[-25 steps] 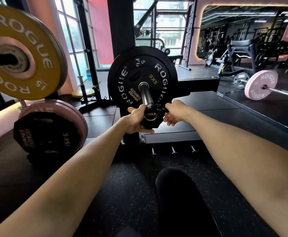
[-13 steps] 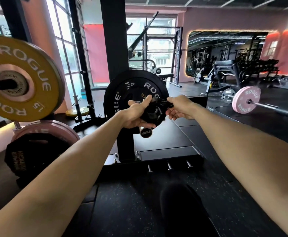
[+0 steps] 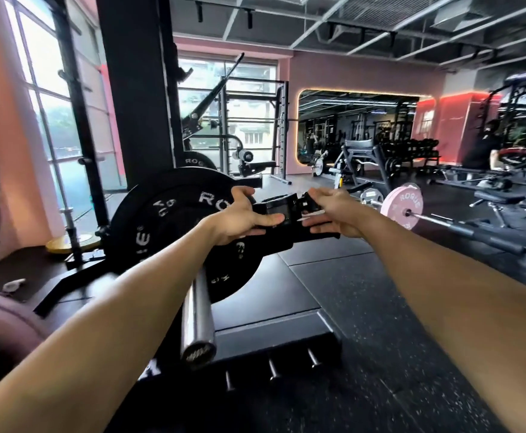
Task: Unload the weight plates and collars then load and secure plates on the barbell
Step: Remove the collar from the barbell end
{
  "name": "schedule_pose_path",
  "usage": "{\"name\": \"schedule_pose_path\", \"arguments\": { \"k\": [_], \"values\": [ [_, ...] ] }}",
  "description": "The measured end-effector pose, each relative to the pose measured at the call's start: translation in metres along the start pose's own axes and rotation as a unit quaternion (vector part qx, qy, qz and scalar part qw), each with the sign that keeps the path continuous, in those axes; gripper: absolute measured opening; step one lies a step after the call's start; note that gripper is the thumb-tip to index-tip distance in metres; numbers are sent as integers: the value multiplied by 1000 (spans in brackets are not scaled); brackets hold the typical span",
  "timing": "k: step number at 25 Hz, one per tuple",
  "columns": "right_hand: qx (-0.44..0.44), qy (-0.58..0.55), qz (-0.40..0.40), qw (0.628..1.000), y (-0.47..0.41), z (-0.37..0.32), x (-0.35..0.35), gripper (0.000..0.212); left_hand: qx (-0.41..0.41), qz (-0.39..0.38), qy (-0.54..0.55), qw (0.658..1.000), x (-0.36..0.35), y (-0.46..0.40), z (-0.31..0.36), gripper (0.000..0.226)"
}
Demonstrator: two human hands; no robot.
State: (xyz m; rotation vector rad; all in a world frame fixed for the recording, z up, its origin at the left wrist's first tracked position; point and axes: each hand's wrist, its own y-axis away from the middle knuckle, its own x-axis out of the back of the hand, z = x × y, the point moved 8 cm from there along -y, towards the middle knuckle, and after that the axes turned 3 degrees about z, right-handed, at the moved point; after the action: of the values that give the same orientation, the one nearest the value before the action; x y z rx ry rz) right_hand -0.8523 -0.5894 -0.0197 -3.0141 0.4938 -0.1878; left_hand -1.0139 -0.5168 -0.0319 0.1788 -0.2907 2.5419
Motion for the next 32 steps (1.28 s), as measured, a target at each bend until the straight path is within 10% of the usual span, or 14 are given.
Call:
{"name": "schedule_pose_path", "arguments": {
  "k": [16,32],
  "values": [
    [16,33,203,979,-307,92,98,17,7,50,-142,989,-18,-323,-90,75],
    [-22,131,293,947,-407,197,107,19,111,68,-259,957,-36,-407,-181,75]
  ]
}}
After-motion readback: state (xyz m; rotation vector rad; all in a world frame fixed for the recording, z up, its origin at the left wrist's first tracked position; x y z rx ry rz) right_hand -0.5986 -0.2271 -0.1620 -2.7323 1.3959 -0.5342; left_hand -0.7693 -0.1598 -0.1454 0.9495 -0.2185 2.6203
